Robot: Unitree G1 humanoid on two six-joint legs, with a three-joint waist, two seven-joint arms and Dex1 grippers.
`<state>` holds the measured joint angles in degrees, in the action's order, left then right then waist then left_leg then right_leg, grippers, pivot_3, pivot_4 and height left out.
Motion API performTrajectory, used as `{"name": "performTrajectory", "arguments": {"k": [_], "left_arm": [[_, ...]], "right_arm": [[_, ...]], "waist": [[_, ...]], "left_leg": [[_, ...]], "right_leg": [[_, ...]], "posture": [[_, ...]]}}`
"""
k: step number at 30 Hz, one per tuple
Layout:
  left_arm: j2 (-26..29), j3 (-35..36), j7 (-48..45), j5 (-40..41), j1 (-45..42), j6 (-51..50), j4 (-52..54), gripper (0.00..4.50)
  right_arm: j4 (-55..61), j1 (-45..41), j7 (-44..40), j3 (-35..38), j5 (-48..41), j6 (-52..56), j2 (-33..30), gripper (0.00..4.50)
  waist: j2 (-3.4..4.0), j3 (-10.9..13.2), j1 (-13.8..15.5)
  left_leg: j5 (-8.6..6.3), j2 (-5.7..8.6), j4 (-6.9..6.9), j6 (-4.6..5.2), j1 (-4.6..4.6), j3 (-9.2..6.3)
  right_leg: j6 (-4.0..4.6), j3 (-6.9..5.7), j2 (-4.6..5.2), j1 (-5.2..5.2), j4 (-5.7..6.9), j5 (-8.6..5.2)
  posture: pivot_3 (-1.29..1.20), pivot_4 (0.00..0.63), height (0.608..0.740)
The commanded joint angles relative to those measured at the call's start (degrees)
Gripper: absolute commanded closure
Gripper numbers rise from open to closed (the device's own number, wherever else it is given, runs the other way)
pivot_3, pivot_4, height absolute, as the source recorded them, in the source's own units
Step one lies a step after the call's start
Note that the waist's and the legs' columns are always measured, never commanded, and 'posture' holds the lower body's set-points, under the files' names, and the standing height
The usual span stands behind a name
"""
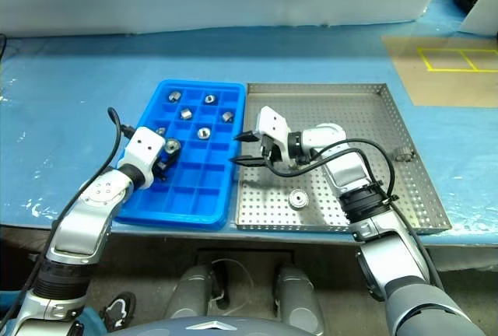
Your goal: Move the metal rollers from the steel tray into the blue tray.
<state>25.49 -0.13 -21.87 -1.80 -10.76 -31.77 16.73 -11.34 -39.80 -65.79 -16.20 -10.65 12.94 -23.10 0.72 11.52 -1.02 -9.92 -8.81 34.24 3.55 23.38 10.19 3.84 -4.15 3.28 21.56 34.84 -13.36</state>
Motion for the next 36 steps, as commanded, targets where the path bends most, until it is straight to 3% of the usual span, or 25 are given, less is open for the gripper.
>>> {"name": "performTrajectory", "arguments": {"k": [1,3,8,15,19,22,25,31,36], "left_arm": [[-0.24,0.60,0.85,0.03,-0.43,-0.42,0.94,1.00],[-0.24,0.32,1.28,-0.34,-1.24,-0.47,0.64,0.34],[0.09,-1.01,-0.98,0.71,-6.77,0.47,0.09,0.34],[1.36,-7.22,-12.76,3.26,-23.31,8.66,-7.69,0.34],[0.94,-11.66,-22.69,5.62,-28.42,12.44,-14.53,0.34],[3.94,-18.00,-38.18,8.02,-27.71,17.52,-16.98,0.34],[4.55,-21.51,-47.11,8.72,-28.85,20.78,-22.04,0.34],[-3.13,-24.78,-51.10,5.62,-35.69,31.25,-37.83,0.34],[-11.85,-24.84,-49.86,3.13,-42.00,39.21,-51.35,0.34]], "right_arm": [[2.08,-0.49,0.32,1.42,-0.65,-0.20,-0.29,1.81],[1.96,-0.49,0.50,1.42,-0.60,-0.29,-0.31,1.81],[2.02,-0.55,0.98,1.84,-0.83,0.07,-0.64,1.81],[3.34,0.53,1.90,4.63,-0.96,1.13,-4.41,1.81],[6.21,3.17,2.73,8.09,-2.24,3.25,-8.06,1.81],[11.19,8.07,1.72,11.34,-4.19,6.50,-13.10,1.81],[16.09,13.38,2.59,14.38,-5.32,9.30,-17.15,1.81],[27.70,25.81,6.26,22.00,-7.79,14.24,-22.22,1.81],[35.96,33.11,11.87,24.27,-8.64,17.47,-21.34,1.81]], "waist": [[0.00,0.00,0.04],[0.00,0.00,0.11],[0.00,0.00,0.20],[0.00,0.00,-0.17],[0.02,-0.01,-1.35],[0.04,-0.02,-2.53],[0.04,-0.03,-3.87],[0.10,-0.06,-7.01],[0.08,-0.08,-12.28]], "left_leg": [[0.00,0.00,0.00,0.00,0.00,0.00],[0.00,0.00,0.00,-0.01,-0.02,0.00],[0.00,0.02,0.00,0.00,0.01,0.00],[0.02,0.03,0.00,0.00,0.04,0.03],[0.04,0.04,-0.02,0.28,0.08,0.18],[0.01,0.04,-0.05,0.38,0.23,0.29],[0.00,0.03,-0.05,0.42,0.40,0.34],[-0.01,0.06,0.01,0.45,0.31,0.35],[-0.21,0.16,0.10,0.76,0.19,0.34]], "right_leg": [[0.00,0.00,0.00,0.00,0.00,0.00],[0.00,0.00,0.00,-0.02,0.00,0.00],[0.00,0.00,0.01,-0.02,-0.01,0.00],[0.00,0.05,0.00,0.04,-0.02,0.00],[0.00,0.18,0.01,0.13,-0.06,0.00],[0.00,0.30,0.00,0.40,-0.07,0.00],[0.00,0.33,-0.02,0.61,-0.05,0.00],[-0.06,0.31,-0.02,0.40,-0.16,0.00],[-0.30,0.31,0.01,-0.05,-0.62,0.05]], "posture": [[-0.32,0.150,0.740],[-0.32,0.150,0.740],[-0.34,0.150,0.740],[-0.46,0.150,0.740],[-0.56,0.150,0.740],[-0.65,0.150,0.740],[-0.72,0.150,0.740],[-0.88,0.150,0.740],[-0.95,0.150,0.740]]}}
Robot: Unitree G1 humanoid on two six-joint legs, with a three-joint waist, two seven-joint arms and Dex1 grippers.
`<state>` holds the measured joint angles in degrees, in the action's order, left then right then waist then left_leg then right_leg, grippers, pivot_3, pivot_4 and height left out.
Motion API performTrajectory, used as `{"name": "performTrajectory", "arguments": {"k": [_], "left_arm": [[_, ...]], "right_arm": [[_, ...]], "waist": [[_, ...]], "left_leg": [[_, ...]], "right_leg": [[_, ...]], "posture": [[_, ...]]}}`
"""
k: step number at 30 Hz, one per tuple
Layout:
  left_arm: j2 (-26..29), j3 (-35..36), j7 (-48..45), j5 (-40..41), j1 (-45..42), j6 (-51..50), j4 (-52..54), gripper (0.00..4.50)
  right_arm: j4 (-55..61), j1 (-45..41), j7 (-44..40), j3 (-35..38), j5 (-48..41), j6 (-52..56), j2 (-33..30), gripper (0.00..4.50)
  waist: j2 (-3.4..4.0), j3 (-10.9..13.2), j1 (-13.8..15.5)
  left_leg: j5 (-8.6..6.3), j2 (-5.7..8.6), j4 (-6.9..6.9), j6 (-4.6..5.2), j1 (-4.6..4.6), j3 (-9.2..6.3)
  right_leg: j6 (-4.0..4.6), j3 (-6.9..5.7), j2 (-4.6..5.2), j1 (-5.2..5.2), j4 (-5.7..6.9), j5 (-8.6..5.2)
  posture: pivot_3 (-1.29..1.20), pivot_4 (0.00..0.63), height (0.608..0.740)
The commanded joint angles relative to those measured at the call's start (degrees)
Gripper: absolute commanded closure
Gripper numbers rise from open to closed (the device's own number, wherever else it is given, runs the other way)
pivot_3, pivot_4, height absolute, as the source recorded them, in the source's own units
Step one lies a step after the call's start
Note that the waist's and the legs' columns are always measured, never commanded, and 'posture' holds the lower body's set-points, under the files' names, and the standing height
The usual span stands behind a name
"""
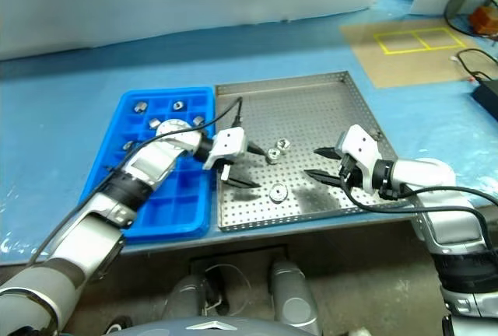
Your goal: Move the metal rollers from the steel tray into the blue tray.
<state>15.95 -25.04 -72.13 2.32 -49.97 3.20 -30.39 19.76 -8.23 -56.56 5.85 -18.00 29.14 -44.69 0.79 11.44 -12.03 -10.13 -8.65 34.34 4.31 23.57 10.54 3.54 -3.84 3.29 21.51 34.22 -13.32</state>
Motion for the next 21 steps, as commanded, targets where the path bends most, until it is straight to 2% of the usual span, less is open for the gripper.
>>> {"name": "performTrajectory", "arguments": {"k": [1,5,9,11,16,21], "left_arm": [[-3.26,0.00,-1.18,-0.73,-3.36,4.57,-5.30,0.34],[-4.42,-1.13,-6.69,-1.32,-4.09,5.48,-7.65,0.34],[-2.09,-1.75,-12.78,-1.37,-3.54,3.79,-6.52,0.34],[-0.54,-1.55,-15.36,-1.13,-3.28,3.13,-5.53,0.34],[1.39,0.85,-17.99,0.85,-4.24,-0.67,-4.84,0.34],[1.92,0.24,-15.83,-2.14,-3.31,2.76,-6.83,0.34]], "right_arm": [[6.02,2.24,3.74,2.39,-1.42,1.83,0.46,1.81],[8.97,3.41,6.71,2.87,-2.23,3.91,0.66,1.81],[9.65,4.52,8.09,3.00,-2.46,4.18,0.34,1.81],[9.71,4.88,8.73,2.59,-2.24,3.97,0.32,1.81],[8.74,4.64,9.41,0.38,-1.09,2.57,0.35,1.81],[7.34,2.98,9.34,-0.94,-1.00,1.96,0.37,1.81]], "waist": [[0.02,-0.01,-2.58],[0.04,-0.03,-7.83],[0.04,-0.03,-10.79],[0.05,-0.03,-11.97],[0.05,-0.02,-13.65],[0.05,-0.02,-14.19]], "left_leg": [[-0.04,0.00,0.00,0.07,0.01,-0.01],[-0.21,0.08,-0.04,0.35,0.24,-0.05],[-0.26,0.10,-0.05,0.42,0.41,-0.29],[-0.26,0.09,-0.06,0.41,0.40,-0.36],[-0.27,0.20,-0.06,0.41,0.37,-0.43],[-0.36,0.33,-0.05,0.56,0.37,-0.43]], "right_leg": [[-0.12,-0.04,-0.01,-0.10,-0.19,0.06],[-0.29,-0.14,-0.01,-0.10,-0.71,0.18],[-0.44,-0.54,-0.01,-0.24,-1.02,0.14],[-0.77,-0.66,0.00,-0.34,-1.10,-0.05],[-0.87,-0.73,0.10,-0.51,-1.26,-0.03],[-0.92,-0.73,0.20,-0.60,-1.41,-0.02]], "posture": [[-0.97,0.150,0.740],[-1.00,0.150,0.740],[-1.01,0.150,0.740],[-1.01,0.150,0.740],[-0.99,0.150,0.740],[-0.97,0.150,0.740]]}}
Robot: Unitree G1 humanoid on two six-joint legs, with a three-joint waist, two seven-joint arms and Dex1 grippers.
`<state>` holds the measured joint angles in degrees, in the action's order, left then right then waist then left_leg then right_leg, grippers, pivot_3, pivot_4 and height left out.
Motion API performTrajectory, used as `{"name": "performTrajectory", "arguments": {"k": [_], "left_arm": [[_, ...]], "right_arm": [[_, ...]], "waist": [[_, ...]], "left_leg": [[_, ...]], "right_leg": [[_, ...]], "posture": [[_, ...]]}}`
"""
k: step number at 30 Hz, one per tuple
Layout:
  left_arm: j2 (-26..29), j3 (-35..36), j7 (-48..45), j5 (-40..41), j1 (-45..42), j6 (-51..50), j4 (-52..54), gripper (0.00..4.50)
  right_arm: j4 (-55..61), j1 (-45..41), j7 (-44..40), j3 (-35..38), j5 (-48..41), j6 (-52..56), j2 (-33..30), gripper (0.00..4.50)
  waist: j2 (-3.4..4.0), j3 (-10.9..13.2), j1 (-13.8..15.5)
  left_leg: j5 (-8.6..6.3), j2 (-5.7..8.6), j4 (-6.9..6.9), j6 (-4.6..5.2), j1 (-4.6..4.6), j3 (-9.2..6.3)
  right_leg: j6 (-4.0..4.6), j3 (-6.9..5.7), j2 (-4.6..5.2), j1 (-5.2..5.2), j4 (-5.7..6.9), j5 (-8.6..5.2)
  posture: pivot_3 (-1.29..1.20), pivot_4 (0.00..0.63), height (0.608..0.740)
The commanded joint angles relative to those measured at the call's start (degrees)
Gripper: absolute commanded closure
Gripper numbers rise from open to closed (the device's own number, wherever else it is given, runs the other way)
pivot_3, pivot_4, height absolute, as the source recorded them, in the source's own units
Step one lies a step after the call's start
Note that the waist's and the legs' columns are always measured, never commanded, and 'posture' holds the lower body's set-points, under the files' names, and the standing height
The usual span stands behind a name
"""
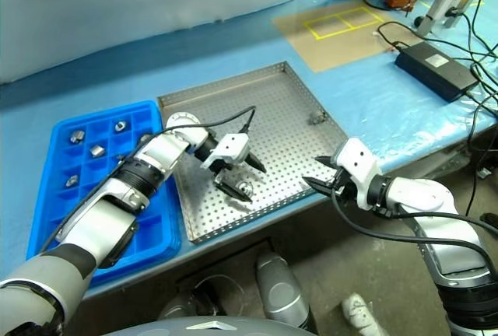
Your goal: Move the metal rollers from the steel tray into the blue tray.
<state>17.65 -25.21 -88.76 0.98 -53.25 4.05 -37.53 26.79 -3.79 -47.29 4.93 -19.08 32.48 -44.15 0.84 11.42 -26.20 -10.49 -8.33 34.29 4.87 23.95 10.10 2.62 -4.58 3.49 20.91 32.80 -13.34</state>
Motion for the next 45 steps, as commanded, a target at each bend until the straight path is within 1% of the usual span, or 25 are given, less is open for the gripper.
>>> {"name": "performTrajectory", "arguments": {"k": [1,3,6,11,15,16,17,19,21,24,25,27,30,33,35,37,39,42,43,45], "left_arm": [[0.25,0.16,0.68,-0.87,0.74,1.76,1.03,0.34],[0.47,-0.56,0.75,-1.64,2.17,2.33,2.08,0.34],[0.22,-1.18,2.33,-3.41,3.18,3.51,1.61,0.34],[-0.50,-2.35,5.34,-6.58,3.82,4.44,-1.07,0.34],[-0.70,-2.17,6.33,-7.31,4.16,6.25,-2.36,0.34],[-0.86,-1.98,6.19,-7.07,4.16,6.26,-2.67,0.71],[-0.95,-1.84,6.71,-7.19,4.07,6.69,-2.96,0.93],[-1.57,-1.57,9.74,-8.23,3.46,7.16,-4.35,1.52],[-1.74,-1.42,9.82,-8.07,3.25,8.17,-5.15,1.52],[-1.86,-0.52,12.40,-8.26,2.88,10.28,-6.46,2.08],[-2.02,-0.19,13.74,-8.55,2.37,10.29,-7.32,2.34],[-2.05,0.40,15.11,-8.48,1.60,10.74,-8.12,2.34],[-1.34,2.04,15.27,-6.65,0.96,10.46,-6.51,2.34],[-0.22,4.35,15.45,-4.80,0.49,8.98,-4.40,2.34],[1.50,5.49,16.64,-4.97,0.82,9.96,-2.32,2.34],[3.19,7.12,17.89,-4.25,1.64,9.32,2.36,2.34],[4.23,9.56,19.50,-2.11,2.77,6.25,9.63,2.34],[7.36,14.51,21.96,1.87,6.17,-1.03,23.50,2.34],[8.63,15.99,23.31,2.22,7.47,-2.92,26.76,2.34],[11.62,18.91,27.66,0.43,10.41,-4.48,30.53,2.34]], "right_arm": [[-0.16,-1.89,-0.08,-0.24,0.21,-1.63,-0.26,1.81],[-1.02,-2.77,-0.25,-0.63,0.37,-1.99,-0.41,1.81],[-1.60,-3.47,-0.34,-1.00,0.40,-2.31,-0.48,1.81],[-1.95,-4.10,-0.16,-1.76,0.77,-2.65,-0.27,1.81],[-2.02,-4.20,0.04,-1.84,0.92,-2.90,-0.21,1.81],[-2.04,-4.20,0.13,-1.80,0.94,-2.91,-0.17,1.81],[-2.06,-4.23,0.21,-1.81,1.00,-2.94,-0.14,1.81],[-2.04,-4.34,0.32,-1.89,0.97,-2.90,-0.01,1.81],[-2.04,-4.41,0.47,-2.09,1.09,-3.00,0.11,1.81],[-2.34,-4.73,0.82,-2.46,1.53,-3.29,0.35,1.81],[-2.45,-4.94,0.89,-2.54,1.56,-3.30,0.44,1.81],[-2.62,-5.35,0.93,-2.80,1.58,-3.34,0.62,1.81],[-3.05,-6.13,0.71,-3.54,1.62,-3.70,0.89,1.81],[-4.32,-7.49,0.38,-4.37,1.95,-4.33,1.23,1.81],[-5.66,-9.09,-0.11,-5.22,2.08,-4.86,1.73,1.81],[-7.05,-10.77,-1.10,-6.25,1.95,-5.43,2.24,1.81],[-8.90,-12.48,-2.23,-7.58,2.49,-6.53,2.56,1.81],[-12.58,-16.34,-4.04,-10.11,3.06,-8.32,4.20,1.81],[-13.82,-17.59,-4.63,-10.96,3.29,-8.94,4.91,1.81],[-16.47,-20.11,-5.70,-12.78,3.95,-10.41,6.57,1.81]], "waist": [[0.00,0.00,-0.03],[0.00,0.00,-0.08],[0.00,0.00,-0.09],[0.00,0.00,-0.09],[0.00,0.00,-0.08],[0.00,0.00,-0.09],[0.00,0.00,-0.10],[0.00,0.00,-0.13],[0.01,-0.01,-0.04],[0.01,-0.01,-0.02],[0.01,-0.01,-0.04],[0.00,-0.01,-0.17],[0.00,0.00,-0.92],[0.00,0.00,-1.61],[-0.01,0.00,-1.73],[-0.01,0.01,-1.97],[-0.01,0.01,-2.23],[-0.04,0.03,-2.24],[-0.06,0.04,-2.23],[-0.07,0.05,-2.02]], "left_leg": [[-0.01,0.01,0.00,0.02,0.01,0.00],[-0.02,0.01,0.00,0.04,0.01,0.00],[-0.04,0.00,0.00,0.08,0.01,0.00],[-0.06,0.04,0.01,0.12,0.02,0.00],[-0.07,0.08,0.01,0.12,-0.06,0.00],[-0.07,0.09,0.01,0.12,-0.07,0.00],[-0.07,0.10,0.01,0.12,-0.10,0.00],[-0.08,0.11,0.01,0.13,-0.12,0.00],[-0.08,0.12,0.01,0.14,-0.18,0.00],[-0.13,0.29,0.01,0.21,-0.37,0.00],[-0.17,0.39,0.01,0.25,-0.45,-0.01],[-0.29,0.58,0.06,0.34,-0.52,0.00],[-0.46,0.64,0.37,0.51,-0.37,-0.01],[-0.53,0.71,0.47,0.67,-0.26,-0.01],[-0.50,0.71,0.48,0.77,-0.16,0.00],[-0.48,0.70,0.48,0.81,-0.06,-0.01],[-0.48,0.66,0.46,0.82,0.16,-0.01],[-0.47,0.61,0.46,0.83,0.35,-0.02],[-0.47,0.61,0.47,0.84,0.42,-0.02],[-0.46,0.61,0.60,0.84,0.42,-0.01]], "right_leg": [[-0.02,0.00,0.01,0.00,-0.01,0.00],[-0.01,0.00,0.02,-0.02,-0.01,0.02],[0.23,-0.01,0.01,-0.04,-0.01,0.16],[0.22,-0.03,0.08,-0.06,-0.01,0.16],[0.16,-0.04,0.13,-0.15,-0.01,0.13],[0.01,-0.04,0.15,-0.17,-0.01,0.05],[-0.08,-0.04,0.17,-0.20,-0.01,-0.01],[-0.10,-0.03,0.19,-0.21,-0.01,-0.01],[-0.09,-0.04,0.21,-0.27,-0.01,-0.01],[-0.22,-0.04,0.39,-0.49,-0.01,-0.08],[-0.29,-0.05,0.50,-0.58,-0.01,-0.12],[-0.32,-0.04,0.73,-0.69,-0.01,-0.14],[-0.34,-0.04,0.84,-0.67,-0.01,-0.14],[-0.33,-0.02,0.92,-0.62,-0.01,-0.11],[-0.11,-0.02,0.93,-0.53,-0.01,0.11],[-0.16,-0.04,0.92,-0.43,0.01,0.17],[-0.19,-0.07,0.92,-0.19,0.08,0.18],[-0.22,-0.14,0.93,-0.01,0.21,0.16],[-0.22,-0.14,0.98,0.10,0.36,0.15],[-0.22,-0.14,1.02,0.24,0.81,0.13]], "posture": [[-0.97,0.150,0.740],[-0.96,0.150,0.740],[-0.95,0.150,0.740],[-0.95,0.150,0.740],[-0.95,0.150,0.740],[-0.95,0.150,0.740],[-0.95,0.150,0.740],[-0.95,0.150,0.740],[-0.95,0.150,0.740],[-0.95,0.150,0.740],[-0.94,0.150,0.740],[-0.94,0.150,0.740],[-0.92,0.150,0.740],[-0.89,0.150,0.740],[-0.87,0.150,0.740],[-0.85,0.150,0.740],[-0.79,0.150,0.740],[-0.74,0.150,0.740],[-0.73,0.150,0.740],[-0.68,0.150,0.740]]}}
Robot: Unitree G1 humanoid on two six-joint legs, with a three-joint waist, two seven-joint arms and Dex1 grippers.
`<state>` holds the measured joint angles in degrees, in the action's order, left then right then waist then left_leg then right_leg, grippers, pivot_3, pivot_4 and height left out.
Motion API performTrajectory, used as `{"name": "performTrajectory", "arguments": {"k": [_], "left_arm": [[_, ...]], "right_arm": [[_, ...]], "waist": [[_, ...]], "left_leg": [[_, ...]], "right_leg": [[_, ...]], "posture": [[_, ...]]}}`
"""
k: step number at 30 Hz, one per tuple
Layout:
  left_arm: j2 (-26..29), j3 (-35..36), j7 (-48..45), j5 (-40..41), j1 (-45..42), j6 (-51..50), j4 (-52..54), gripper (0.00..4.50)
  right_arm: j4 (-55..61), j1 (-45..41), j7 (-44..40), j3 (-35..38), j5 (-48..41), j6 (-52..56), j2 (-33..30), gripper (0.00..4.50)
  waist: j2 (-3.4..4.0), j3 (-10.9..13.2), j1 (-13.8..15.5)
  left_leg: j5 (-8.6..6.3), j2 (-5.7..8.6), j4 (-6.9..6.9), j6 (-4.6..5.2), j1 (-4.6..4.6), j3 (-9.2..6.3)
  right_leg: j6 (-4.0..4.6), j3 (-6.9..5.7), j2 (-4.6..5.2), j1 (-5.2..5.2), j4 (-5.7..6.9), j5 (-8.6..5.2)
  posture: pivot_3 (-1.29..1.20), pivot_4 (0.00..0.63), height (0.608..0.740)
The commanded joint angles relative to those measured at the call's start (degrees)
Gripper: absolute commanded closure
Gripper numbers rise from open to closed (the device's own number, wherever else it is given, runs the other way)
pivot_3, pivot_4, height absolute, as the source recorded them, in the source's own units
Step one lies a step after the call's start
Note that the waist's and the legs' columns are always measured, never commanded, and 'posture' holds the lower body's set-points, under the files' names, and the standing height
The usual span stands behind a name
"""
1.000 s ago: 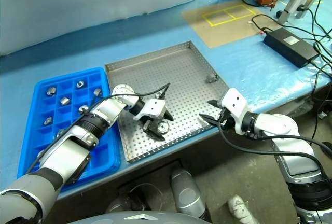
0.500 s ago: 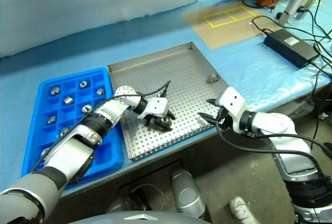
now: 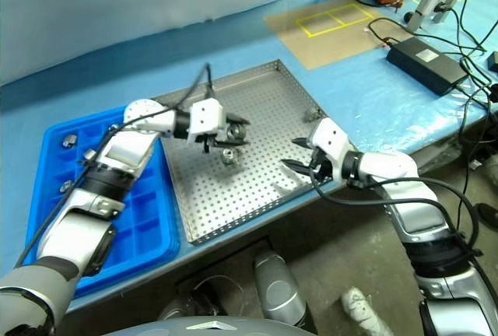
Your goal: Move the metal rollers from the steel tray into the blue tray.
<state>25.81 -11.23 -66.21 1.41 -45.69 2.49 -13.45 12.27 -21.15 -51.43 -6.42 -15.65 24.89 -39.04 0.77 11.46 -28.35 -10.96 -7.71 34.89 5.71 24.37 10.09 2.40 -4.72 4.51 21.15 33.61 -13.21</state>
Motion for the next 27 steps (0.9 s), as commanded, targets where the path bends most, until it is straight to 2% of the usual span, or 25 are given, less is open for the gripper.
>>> {"name": "performTrajectory", "arguments": {"k": [1,4,7,12,17,22,27], "left_arm": [[4.37,5.60,6.62,-0.64,3.80,-3.49,7.60,2.34],[7.03,11.50,18.20,-4.67,9.93,-8.00,10.79,2.34],[7.41,16.88,28.20,-7.96,17.62,-13.09,15.96,2.34],[5.78,22.58,36.51,-9.02,30.79,-20.25,26.26,2.34],[2.34,24.86,39.07,-6.44,41.73,-27.73,39.13,2.34],[-0.38,28.10,35.94,2.22,54.43,-34.61,54.70,2.34],[-0.51,33.01,33.50,8.29,64.70,-34.95,62.09,2.34]], "right_arm": [[-2.84,-3.45,-1.94,-1.88,0.75,-3.37,1.92,1.81],[-6.96,-6.96,-4.08,-4.18,1.36,-5.58,4.57,1.81],[-11.36,-10.09,-6.37,-5.99,2.37,-7.99,6.61,1.81],[-17.82,-14.39,-10.33,-7.75,3.65,-11.49,8.76,1.81],[-22.72,-17.29,-13.13,-8.51,4.80,-14.31,10.34,1.81],[-23.90,-17.67,-15.19,-8.76,5.46,-15.38,10.79,1.81],[-24.78,-17.32,-16.43,-8.89,5.90,-15.68,10.62,1.81]], "waist": [[0.00,0.01,0.19],[0.03,0.03,0.92],[0.04,0.03,1.95],[0.01,0.05,6.07],[-0.12,0.10,11.61],[-0.14,0.12,16.71],[-0.15,0.15,20.13]], "left_leg": [[0.00,-0.02,0.06,0.00,-0.04,0.00],[0.06,-0.08,0.11,-0.14,-0.31,-0.03],[0.12,-0.09,0.23,-0.42,-0.36,-0.10],[0.18,-0.10,0.23,-0.32,-0.24,-0.12],[0.18,-0.08,0.27,-0.29,-0.13,-0.04],[0.24,-0.13,0.27,-0.44,-0.33,-0.04],[0.26,-0.13,0.23,-0.86,-0.78,0.04]], "right_leg": [[-0.01,-0.01,-0.01,0.00,0.09,-0.02],[0.01,-0.03,-0.09,-0.14,0.20,-0.09],[0.02,-0.03,-0.08,-0.18,0.32,-0.08],[0.09,-0.03,-0.04,-0.09,0.37,-0.05],[0.38,-0.04,0.13,0.27,1.10,-0.23],[0.42,-0.03,0.11,0.13,1.14,-0.26],[0.41,0.18,0.09,-0.09,1.22,-0.27]], "posture": [[-0.67,0.150,0.740],[-0.57,0.150,0.740],[-0.51,0.150,0.740],[-0.42,0.150,0.740],[-0.36,0.150,0.740],[-0.34,0.150,0.740],[-0.31,0.150,0.740]]}}
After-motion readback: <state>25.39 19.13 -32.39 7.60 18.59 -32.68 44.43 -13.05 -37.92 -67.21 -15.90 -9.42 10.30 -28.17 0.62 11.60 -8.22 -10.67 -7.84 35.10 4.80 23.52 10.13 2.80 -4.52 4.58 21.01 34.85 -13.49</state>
